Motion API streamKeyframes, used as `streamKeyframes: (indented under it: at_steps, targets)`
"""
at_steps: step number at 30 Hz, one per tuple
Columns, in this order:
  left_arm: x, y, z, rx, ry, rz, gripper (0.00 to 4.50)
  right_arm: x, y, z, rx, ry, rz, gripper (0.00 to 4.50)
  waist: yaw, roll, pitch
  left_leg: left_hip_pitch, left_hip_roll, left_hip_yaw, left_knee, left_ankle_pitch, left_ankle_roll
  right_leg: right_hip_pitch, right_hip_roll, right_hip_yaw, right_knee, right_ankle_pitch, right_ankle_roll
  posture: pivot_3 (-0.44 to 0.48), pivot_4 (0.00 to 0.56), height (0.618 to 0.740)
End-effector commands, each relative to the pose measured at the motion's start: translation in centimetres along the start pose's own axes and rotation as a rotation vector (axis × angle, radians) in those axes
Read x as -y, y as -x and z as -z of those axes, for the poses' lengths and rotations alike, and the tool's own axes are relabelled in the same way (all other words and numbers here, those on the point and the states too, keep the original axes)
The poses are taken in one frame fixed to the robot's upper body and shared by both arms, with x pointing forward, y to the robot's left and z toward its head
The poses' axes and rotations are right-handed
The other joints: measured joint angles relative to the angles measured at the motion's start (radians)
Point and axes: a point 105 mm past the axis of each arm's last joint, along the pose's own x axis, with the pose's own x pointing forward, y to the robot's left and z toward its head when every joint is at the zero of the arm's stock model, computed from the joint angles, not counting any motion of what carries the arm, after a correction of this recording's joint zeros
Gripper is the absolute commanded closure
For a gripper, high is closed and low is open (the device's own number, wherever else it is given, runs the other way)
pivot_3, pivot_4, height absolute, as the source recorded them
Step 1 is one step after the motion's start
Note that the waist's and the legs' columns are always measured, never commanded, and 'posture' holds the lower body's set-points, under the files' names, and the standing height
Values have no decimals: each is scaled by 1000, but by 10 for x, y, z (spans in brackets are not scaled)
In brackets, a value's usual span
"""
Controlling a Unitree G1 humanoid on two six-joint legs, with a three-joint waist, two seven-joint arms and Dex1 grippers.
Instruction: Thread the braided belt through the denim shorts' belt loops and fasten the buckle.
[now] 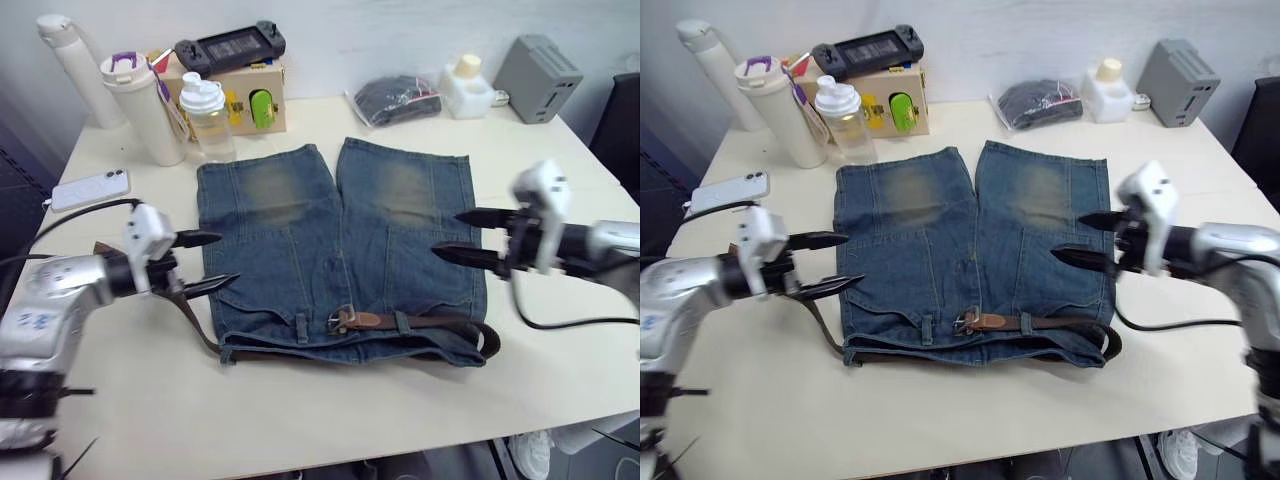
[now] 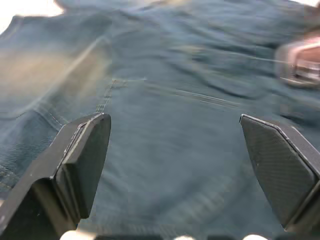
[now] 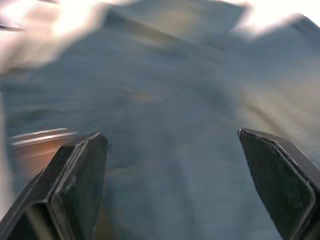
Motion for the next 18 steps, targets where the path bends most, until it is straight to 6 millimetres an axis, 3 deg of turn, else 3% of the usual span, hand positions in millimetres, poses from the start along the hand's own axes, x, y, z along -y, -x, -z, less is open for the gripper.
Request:
streamKeyframes:
  at_steps: [1,7,8,11,14,18]
  targets:
    - [-14,-16,27,-113,-12,-53,0,15,-18,13,-97,36,107,58,1,-2,0,-1,0,1,0,0,0,-2,0,0,0,0,0,0,150,690]
    - [-14,-33,53,-226,-42,-7,0,20,-40,45,-244,10,100,58,4,-3,-1,-11,-3,1,3,3,4,-10,-3,-1,2,1,3,0,150,690]
    - [-12,-34,55,-239,-57,5,255,19,-41,50,-268,7,92,18,3,-4,-2,-10,-3,1,4,3,5,-9,-4,-1,2,2,4,0,150,690]
    - [-3,-34,65,-272,-79,65,1222,16,-45,59,-304,-23,59,851,3,-6,-4,-5,-5,1,5,4,6,-3,-5,1,2,3,6,0,150,690]
    - [1,-32,72,-298,-103,88,2508,16,-48,66,-331,-31,56,2246,-1,-5,-8,6,-5,0,2,3,4,8,-6,2,-1,3,5,0,150,690]
    - [3,-32,73,-299,-112,89,4210,19,-52,67,-336,-20,78,4162,-3,-5,-15,7,-3,-2,2,2,2,9,-7,4,-2,2,5,0,150,690]
